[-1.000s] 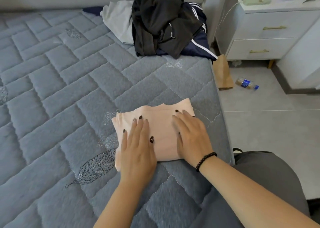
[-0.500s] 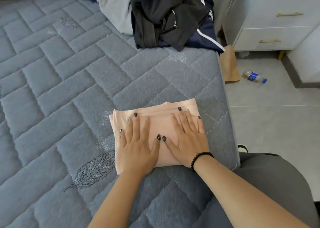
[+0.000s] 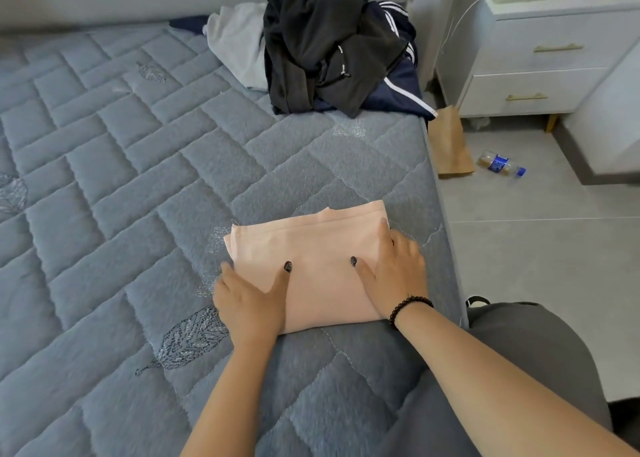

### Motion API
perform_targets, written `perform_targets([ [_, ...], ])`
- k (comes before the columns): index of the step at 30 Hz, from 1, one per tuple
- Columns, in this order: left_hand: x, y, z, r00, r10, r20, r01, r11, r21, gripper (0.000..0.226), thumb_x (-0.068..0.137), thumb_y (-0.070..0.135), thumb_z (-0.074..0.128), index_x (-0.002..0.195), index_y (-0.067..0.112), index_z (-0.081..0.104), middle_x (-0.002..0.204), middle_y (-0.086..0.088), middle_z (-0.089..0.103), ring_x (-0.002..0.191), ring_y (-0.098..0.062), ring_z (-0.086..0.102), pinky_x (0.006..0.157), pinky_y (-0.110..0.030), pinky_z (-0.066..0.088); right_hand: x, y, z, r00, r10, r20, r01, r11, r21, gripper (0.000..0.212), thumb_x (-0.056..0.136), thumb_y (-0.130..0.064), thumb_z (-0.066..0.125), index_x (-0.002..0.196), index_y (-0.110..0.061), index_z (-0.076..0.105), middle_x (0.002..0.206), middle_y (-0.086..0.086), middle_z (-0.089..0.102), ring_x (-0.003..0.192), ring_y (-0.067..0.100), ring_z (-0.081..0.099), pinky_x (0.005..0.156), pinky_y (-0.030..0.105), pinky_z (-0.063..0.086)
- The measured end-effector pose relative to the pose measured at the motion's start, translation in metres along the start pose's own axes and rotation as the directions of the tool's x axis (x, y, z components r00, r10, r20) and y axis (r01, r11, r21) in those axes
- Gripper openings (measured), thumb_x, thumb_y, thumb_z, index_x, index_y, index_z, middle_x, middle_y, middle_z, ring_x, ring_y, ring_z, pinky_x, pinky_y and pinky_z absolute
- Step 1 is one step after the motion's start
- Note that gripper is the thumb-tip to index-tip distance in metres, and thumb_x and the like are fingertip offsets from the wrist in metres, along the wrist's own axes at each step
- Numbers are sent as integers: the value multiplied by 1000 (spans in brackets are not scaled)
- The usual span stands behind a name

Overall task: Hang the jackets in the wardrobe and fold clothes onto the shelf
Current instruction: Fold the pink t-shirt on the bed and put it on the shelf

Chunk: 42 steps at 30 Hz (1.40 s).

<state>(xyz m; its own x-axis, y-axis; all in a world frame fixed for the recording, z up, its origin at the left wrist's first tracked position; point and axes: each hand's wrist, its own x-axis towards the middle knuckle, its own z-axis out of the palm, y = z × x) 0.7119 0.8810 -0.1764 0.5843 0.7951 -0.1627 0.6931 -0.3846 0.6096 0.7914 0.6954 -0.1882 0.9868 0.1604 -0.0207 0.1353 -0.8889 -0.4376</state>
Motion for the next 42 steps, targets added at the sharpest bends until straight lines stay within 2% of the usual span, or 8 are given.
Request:
perform_targets([
  [5, 13, -12, -26, 950, -127, 284, 209, 937, -279, 52, 66, 48, 83, 97, 9, 66, 91, -1, 71, 86, -23, 67, 72, -35, 53, 8, 4, -18, 927, 293, 234, -374, 780, 502, 51, 74, -30, 76, 116, -15, 50, 109, -2, 56, 95, 16, 54, 75, 28, 43],
  [9, 3, -15, -35, 844, -111, 525, 408, 768, -494, 48, 63, 29, 89, 100, 7, 69, 88, -8, 76, 83, -26, 73, 73, -40, 59, 13, 14, -45, 852, 204, 482, -480, 671, 565, 20, 79, -21, 74, 92, -16, 60, 93, 1, 64, 74, 10, 58, 58, 22, 43],
  [13, -26, 8, -19, 864, 16, 503, 318, 757, -570, 34, 75, 32, 80, 102, 15, 69, 87, -1, 77, 80, -19, 74, 63, -32, 58, 14, 28, -90, 903, 167, 397, -372, 767, 523, 20, 80, -23, 72, 94, -12, 63, 86, -2, 64, 75, 12, 58, 61, 25, 44],
  [16, -49, 45, -5, 832, 123, 540, 272, 759, -592, 27, 83, 35, 72, 105, 20, 68, 92, 0, 76, 85, -19, 74, 69, -36, 58, 6, 50, -132, 937, 194, 290, -324, 794, 514, 15, 81, -26, 70, 85, -14, 61, 83, -2, 64, 75, 14, 59, 61, 27, 44],
  [22, -92, 116, 20, 769, 299, 565, 115, 804, -583, 22, 71, 49, 71, 91, 39, 68, 89, 14, 75, 80, -8, 73, 65, -30, 56, -31, 130, -185, 931, 341, 128, -324, 615, 719, 9, 81, -24, 72, 85, -19, 65, 84, -2, 69, 79, 18, 65, 60, 29, 46],
  [32, -170, 258, 150, 647, 323, 690, 6, 904, -428, 12, 89, 29, 65, 100, 25, 64, 89, 4, 76, 79, -17, 72, 61, -29, 56, -46, 304, -220, 771, 636, 31, -382, 424, 821, 6, 83, -20, 70, 79, -16, 67, 76, -3, 72, 72, 18, 64, 64, 31, 47],
  [36, -228, 328, 195, 577, 319, 752, 7, 919, -395, 11, 92, 29, 62, 102, 25, 64, 92, 2, 75, 83, -19, 72, 75, -39, 57, -46, 369, -273, 678, 734, 30, -415, 348, 841, 11, 83, -18, 70, 74, -17, 65, 68, -8, 68, 65, 14, 61, 57, 28, 46],
  [42, -311, 439, 185, 470, 326, 820, -78, 941, -329, 12, 92, 33, 62, 90, 23, 69, 83, 5, 76, 76, -17, 72, 68, -35, 55, -78, 412, -396, 568, 823, -1, -433, 300, 850, 5, 84, -14, 66, 82, -18, 67, 81, -1, 71, 76, 21, 65, 68, 36, 51],
])
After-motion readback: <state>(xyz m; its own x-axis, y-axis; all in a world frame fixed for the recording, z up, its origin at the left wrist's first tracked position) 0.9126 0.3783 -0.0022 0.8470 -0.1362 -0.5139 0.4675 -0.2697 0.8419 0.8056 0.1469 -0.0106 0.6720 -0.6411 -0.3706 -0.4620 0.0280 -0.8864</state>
